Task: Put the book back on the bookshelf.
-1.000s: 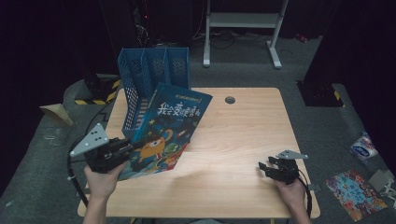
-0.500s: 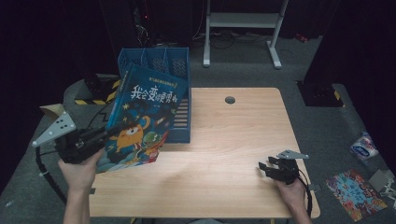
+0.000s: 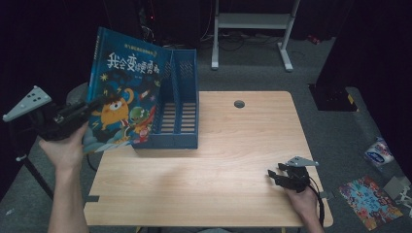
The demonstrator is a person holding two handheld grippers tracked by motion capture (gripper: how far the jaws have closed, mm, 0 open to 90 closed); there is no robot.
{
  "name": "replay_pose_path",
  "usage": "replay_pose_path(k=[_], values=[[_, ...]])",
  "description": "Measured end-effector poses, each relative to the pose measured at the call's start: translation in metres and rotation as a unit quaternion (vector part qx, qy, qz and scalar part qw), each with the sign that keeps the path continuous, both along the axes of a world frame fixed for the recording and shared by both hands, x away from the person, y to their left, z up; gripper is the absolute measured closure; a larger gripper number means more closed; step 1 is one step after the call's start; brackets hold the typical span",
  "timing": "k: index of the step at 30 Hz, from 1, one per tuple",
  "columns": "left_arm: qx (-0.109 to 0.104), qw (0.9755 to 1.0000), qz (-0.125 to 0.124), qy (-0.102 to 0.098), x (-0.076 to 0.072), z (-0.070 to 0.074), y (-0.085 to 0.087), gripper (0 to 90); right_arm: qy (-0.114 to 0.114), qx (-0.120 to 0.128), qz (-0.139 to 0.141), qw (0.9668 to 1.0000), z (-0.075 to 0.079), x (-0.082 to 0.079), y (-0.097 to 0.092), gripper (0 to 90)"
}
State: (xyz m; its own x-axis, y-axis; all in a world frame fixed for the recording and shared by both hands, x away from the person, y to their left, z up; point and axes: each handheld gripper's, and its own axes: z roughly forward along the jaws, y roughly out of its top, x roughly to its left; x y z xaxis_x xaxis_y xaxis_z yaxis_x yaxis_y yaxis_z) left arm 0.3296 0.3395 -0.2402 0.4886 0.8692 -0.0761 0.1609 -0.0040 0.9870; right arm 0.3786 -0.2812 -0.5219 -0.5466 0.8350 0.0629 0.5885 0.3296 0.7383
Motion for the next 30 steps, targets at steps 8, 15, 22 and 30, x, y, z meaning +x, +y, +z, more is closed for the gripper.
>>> replay_pose_path(k=[8,15,22,30], values=[[-0.027,0.999,0.036,-0.007,0.029,-0.019,-0.012,83.1,-0.001,-0.003,-0.002,1.0,0.0,-0.001,0.002,43.1],[-0.032,0.9985,0.045,-0.001,0.057,-0.035,-0.028,83.1,-0.007,-0.014,-0.001,0.9999,0.0,-0.001,0.002,42.8],[-0.029,0.9977,0.06,0.009,0.077,-0.044,-0.041,83.1,-0.006,-0.014,-0.002,0.9999,0.0,-0.002,0.003,42.6],[-0.055,0.9962,0.068,0.002,0.086,-0.054,-0.047,83.1,-0.007,-0.014,0.001,0.9999,0.0,-0.002,0.003,41.9]])
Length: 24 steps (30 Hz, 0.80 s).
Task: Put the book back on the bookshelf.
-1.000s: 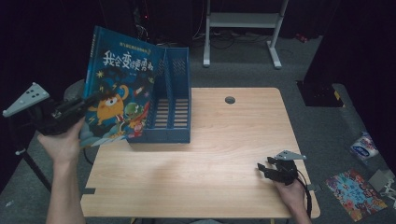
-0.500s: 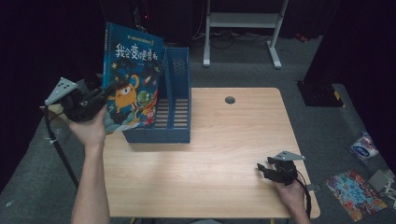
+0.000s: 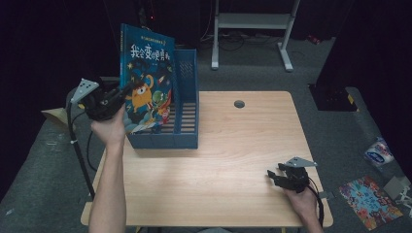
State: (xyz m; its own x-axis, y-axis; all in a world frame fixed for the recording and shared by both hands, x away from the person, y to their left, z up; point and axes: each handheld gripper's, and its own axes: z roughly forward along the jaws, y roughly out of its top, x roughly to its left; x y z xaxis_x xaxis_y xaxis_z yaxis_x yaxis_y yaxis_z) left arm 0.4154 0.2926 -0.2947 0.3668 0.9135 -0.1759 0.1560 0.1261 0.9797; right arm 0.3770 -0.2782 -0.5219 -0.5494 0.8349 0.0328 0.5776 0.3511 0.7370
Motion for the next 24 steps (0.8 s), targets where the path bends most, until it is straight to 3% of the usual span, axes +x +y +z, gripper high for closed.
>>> replay_pose_path(k=[9,14,24], values=[[-0.017,0.9998,0.01,-0.006,-0.001,-0.007,-0.002,83.1,-0.001,-0.002,0.001,1.0,0.0,0.0,0.0,41.7],[-0.013,0.9998,0.013,-0.008,-0.003,-0.007,-0.004,83.0,0.0,-0.003,0.0,1.0,0.0,-0.001,0.001,41.7],[-0.024,0.9992,0.026,-0.02,-0.012,-0.005,0.005,83.0,0.001,-0.002,0.0,1.0,0.0,-0.001,0.001,41.7]])
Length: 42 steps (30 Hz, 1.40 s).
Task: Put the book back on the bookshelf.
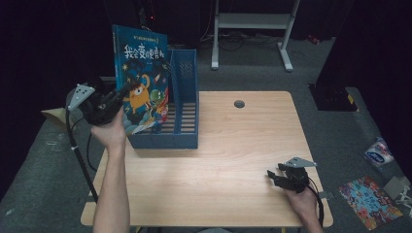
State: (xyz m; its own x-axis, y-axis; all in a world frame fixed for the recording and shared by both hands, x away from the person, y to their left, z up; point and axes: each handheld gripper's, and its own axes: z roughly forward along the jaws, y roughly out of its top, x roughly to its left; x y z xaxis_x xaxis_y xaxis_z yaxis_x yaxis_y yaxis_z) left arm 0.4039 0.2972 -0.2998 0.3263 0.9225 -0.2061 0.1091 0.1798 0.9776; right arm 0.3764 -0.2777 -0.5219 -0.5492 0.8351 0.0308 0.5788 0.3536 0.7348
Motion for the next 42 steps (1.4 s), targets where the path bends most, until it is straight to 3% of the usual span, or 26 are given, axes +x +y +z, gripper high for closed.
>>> replay_pose_path(k=[6,14,18,23,30,42], values=[[0.003,0.9999,0.01,0.005,0.006,-0.005,-0.002,83.0,-0.001,-0.001,0.0,1.0,0.0,0.0,0.0,41.7],[0.02,0.9995,0.015,0.018,0.03,-0.018,-0.024,83.0,0.001,0.003,0.0,1.0,0.0,0.0,0.0,41.5],[0.023,0.9991,0.022,0.029,0.035,-0.026,-0.026,82.9,0.001,0.003,0.0,1.0,0.0,0.0,0.0,41.2],[0.001,0.9994,0.022,0.027,0.035,-0.035,-0.023,82.9,0.0,0.001,0.003,1.0,0.0,0.0,0.0,40.9],[0.012,0.9993,0.023,0.029,0.033,-0.042,-0.029,82.7,-0.003,-0.003,0.004,1.0,0.0,0.0,0.0,40.8],[0.042,0.9965,0.015,0.071,0.031,-0.051,-0.031,82.6,-0.004,-0.005,0.007,1.0,0.0,-0.001,0.001,40.6]])
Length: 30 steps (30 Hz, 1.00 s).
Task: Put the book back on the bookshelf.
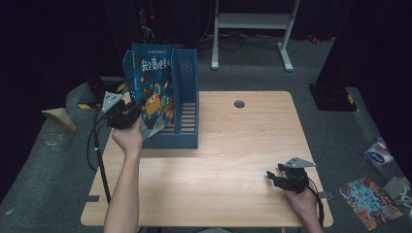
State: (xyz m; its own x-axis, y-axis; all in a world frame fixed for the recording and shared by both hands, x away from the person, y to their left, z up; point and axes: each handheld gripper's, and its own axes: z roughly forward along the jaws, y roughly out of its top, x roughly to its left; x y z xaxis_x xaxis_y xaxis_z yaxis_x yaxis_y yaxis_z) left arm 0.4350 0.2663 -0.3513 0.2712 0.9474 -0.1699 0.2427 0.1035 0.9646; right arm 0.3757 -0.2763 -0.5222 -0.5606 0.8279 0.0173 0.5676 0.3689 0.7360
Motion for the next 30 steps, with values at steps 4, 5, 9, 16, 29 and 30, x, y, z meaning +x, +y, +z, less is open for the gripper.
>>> replay_pose_path(k=[4,5,9,16,29,30], values=[[0.012,0.9997,-0.001,0.021,0.001,-0.001,0.0,82.6,-0.001,-0.005,0.001,1.0,0.0,0.0,0.0,40.7],[0.016,0.9995,-0.003,0.028,0.001,-0.001,-0.001,82.6,-0.003,-0.005,0.003,1.0,0.0,0.0,0.0,40.7],[0.024,0.9983,-0.003,0.053,0.004,-0.001,-0.004,82.5,-0.001,-0.001,0.003,1.0,0.0,0.001,0.0,40.6],[0.054,0.994,-0.007,0.095,0.009,0.011,-0.011,81.8,-0.001,-0.001,0.003,1.0,0.0,0.001,0.0,40.7],[0.092,0.9844,-0.009,0.15,0.025,0.036,-0.018,79.1,0.002,0.002,0.003,1.0,0.0,0.001,0.0,40.4],[0.096,0.9836,-0.009,0.153,0.027,0.039,-0.02,78.9,0.002,0.003,0.002,1.0,0.0,0.001,0.0,40.3]])
